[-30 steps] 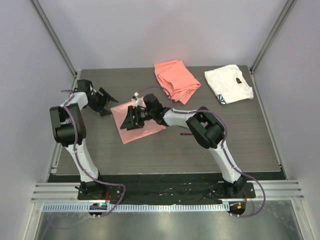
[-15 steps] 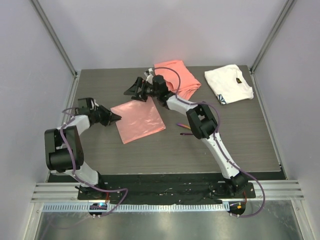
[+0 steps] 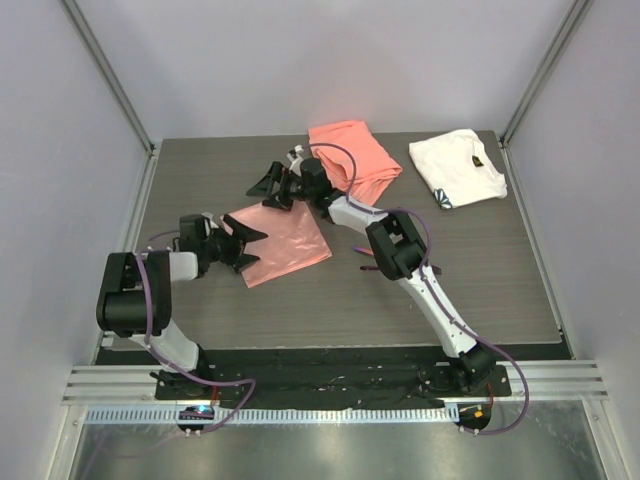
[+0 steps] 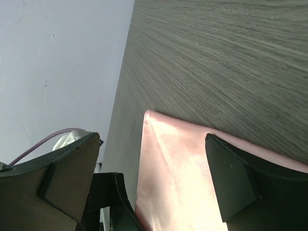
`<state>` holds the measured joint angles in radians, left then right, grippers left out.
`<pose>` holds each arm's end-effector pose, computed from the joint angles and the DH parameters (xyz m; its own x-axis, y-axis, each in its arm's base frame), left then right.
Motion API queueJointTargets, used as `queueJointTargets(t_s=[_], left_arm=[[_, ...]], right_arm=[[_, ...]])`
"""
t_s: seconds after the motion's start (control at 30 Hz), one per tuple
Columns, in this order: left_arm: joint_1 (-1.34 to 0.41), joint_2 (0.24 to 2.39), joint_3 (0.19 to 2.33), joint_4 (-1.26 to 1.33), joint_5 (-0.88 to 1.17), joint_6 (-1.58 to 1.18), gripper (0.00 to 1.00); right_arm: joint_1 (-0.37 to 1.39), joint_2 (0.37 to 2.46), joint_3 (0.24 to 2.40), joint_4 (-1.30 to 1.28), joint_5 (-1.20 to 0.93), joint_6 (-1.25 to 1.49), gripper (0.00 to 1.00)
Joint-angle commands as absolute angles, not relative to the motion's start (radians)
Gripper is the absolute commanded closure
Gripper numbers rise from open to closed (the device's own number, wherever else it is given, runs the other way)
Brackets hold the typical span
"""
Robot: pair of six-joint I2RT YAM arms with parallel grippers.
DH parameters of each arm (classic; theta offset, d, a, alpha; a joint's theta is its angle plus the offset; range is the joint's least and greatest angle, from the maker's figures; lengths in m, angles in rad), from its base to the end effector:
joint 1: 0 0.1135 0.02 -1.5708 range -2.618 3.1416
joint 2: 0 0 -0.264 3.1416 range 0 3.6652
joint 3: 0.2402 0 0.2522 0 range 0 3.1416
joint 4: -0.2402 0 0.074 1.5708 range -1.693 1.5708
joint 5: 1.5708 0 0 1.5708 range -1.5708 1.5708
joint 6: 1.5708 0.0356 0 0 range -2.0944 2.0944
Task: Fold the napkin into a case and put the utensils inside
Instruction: Smooth out the square-folded napkin at the center of the board.
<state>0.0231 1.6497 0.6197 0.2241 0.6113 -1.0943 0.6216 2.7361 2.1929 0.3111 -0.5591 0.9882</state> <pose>0.2902 -0.0137 0.1231 -0.6671 -0.7433 0.0503 -0.4673 0.3649 -0.8052 0.4806 0.3675 0.1184 -0.8655 0.2508 -0.4336 -0.3463 0.3256 0.8798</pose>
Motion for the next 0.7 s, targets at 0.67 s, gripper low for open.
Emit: queueJointTargets(t_s=[0.67], left_arm=[[0.055, 1.51, 0.483, 0.345, 0.534, -1.108, 0.05]], right_arm=[[0.497, 2.784, 2.411, 0.184, -0.571, 0.875, 0.04]])
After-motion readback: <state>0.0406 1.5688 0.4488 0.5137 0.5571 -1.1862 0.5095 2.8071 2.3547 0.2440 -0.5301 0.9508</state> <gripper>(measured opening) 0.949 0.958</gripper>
